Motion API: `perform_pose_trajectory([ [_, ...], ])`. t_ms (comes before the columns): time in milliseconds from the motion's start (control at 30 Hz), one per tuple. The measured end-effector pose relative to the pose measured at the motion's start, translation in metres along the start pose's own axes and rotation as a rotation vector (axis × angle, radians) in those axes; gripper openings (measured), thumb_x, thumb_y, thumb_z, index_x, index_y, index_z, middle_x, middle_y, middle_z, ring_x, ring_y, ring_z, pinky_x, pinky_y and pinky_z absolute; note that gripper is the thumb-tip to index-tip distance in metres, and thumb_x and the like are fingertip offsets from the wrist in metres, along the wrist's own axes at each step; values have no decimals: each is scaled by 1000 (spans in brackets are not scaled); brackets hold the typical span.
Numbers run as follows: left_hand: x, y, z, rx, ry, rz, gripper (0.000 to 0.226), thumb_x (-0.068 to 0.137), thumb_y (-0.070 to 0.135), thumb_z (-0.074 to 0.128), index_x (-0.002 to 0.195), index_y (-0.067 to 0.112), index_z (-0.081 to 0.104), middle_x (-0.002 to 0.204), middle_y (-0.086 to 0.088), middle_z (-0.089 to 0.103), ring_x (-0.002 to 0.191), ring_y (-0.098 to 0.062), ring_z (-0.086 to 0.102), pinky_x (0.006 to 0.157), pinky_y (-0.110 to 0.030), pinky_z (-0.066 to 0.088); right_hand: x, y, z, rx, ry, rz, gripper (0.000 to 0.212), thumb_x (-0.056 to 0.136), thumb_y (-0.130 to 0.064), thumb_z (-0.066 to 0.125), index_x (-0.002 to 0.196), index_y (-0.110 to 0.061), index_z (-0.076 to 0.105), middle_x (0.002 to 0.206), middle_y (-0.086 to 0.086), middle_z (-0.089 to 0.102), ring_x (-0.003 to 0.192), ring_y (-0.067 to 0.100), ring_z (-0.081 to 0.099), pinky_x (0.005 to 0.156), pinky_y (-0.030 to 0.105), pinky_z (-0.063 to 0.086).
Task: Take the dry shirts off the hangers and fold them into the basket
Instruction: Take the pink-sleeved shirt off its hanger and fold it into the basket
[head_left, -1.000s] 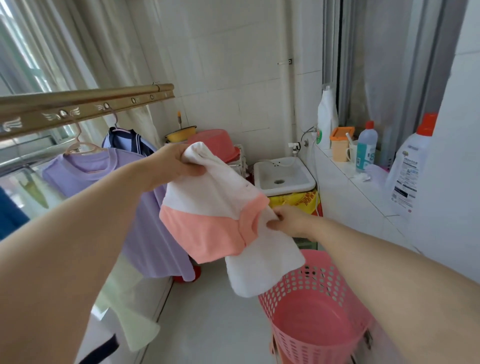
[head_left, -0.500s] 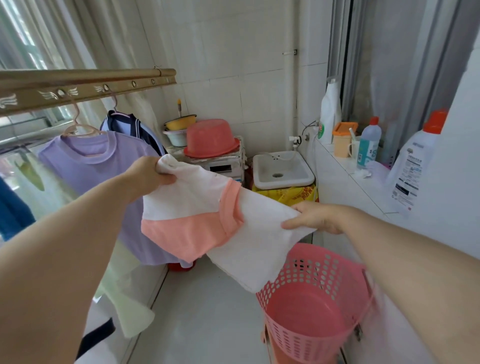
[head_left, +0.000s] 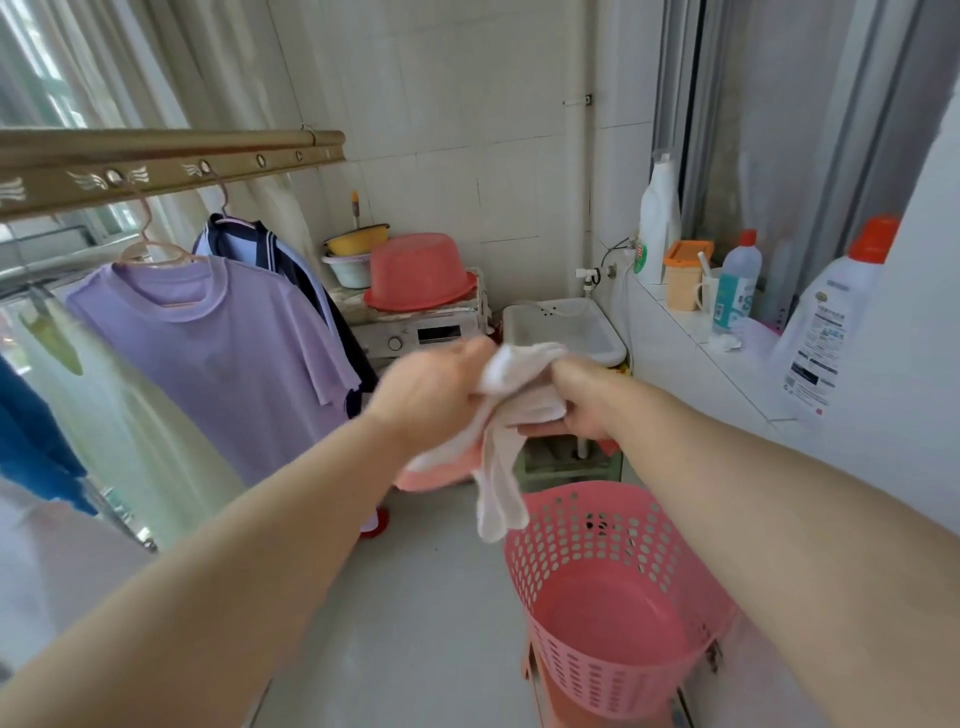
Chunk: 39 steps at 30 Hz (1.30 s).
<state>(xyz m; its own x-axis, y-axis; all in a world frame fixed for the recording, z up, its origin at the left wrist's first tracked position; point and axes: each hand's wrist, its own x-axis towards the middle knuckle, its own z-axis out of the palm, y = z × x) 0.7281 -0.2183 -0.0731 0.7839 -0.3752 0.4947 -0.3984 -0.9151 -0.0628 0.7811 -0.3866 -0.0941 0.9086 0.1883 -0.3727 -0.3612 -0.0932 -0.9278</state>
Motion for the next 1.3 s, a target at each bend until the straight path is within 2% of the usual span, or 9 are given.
perform_pose_trajectory([
  [167,-6,36,28,-12,-130,172,21,88,18,52,108,11,50,97,-4,60,79,-35,60,62,-40,46,2,-2,-2,195,-91,59,76,79,-75,48,113,-9,65,107,13,71,99,27,68,84,38,56],
  [300,-1,30,18,-588,-484,-74,30,90,43,59,111,22,61,95,7,64,87,-16,64,75,-32,51,-5,4,-4,-199,-21,91,18,88,-19,57,95,-3,58,83,9,66,68,20,63,48,19,51],
  [433,-3,-10,16,-972,49,-612,38,90,50,55,104,16,66,104,0,70,93,-19,66,91,-43,53,-9,6,-16,-118,-147,63,48,76,-15,61,123,-7,55,112,21,68,101,38,66,94,53,49],
  [533,-19,-46,29,-1356,83,-1116,69,84,72,39,127,20,53,115,0,62,104,-21,57,99,-41,43,-19,0,-19,35,-236,-33,34,81,-8,53,114,0,61,104,19,69,96,36,66,91,46,51],
  [700,-32,-52,55,-1744,182,-1293,66,93,65,30,135,18,49,138,-5,52,112,-25,58,91,-36,48,-11,-8,-13,12,-114,-64,17,88,-11,52,100,-4,62,85,15,70,78,31,67,76,39,53],
  [833,-37,-52,59,-2059,56,-1234,82,75,87,28,109,22,66,112,-10,68,103,-32,61,84,-44,47,6,11,-10,-136,77,60,22,83,-7,54,104,-5,59,88,16,66,85,34,65,87,53,52],
  [1000,-40,-73,76,-1736,-269,-1153,76,73,75,56,121,16,63,115,-8,69,106,-28,64,84,-42,51,18,31,-13,16,-8,86,33,86,-6,57,119,-7,61,107,15,69,97,31,66,89,44,51],
  [1133,-29,-78,84,-1467,-172,-1181,61,72,45,78,119,12,58,108,-7,68,97,-30,65,81,-43,54,36,33,4,-11,0,58,60,74,-57,68,127,-29,59,111,5,71,103,24,67,90,38,51],
  [1300,-18,-87,93,-1459,129,-1260,43,89,35,62,124,13,53,98,2,59,97,-24,55,85,-39,45,62,47,16,226,220,-50,51,96,-44,48,142,-51,28,97,-8,63,90,17,63,80,36,52],
])
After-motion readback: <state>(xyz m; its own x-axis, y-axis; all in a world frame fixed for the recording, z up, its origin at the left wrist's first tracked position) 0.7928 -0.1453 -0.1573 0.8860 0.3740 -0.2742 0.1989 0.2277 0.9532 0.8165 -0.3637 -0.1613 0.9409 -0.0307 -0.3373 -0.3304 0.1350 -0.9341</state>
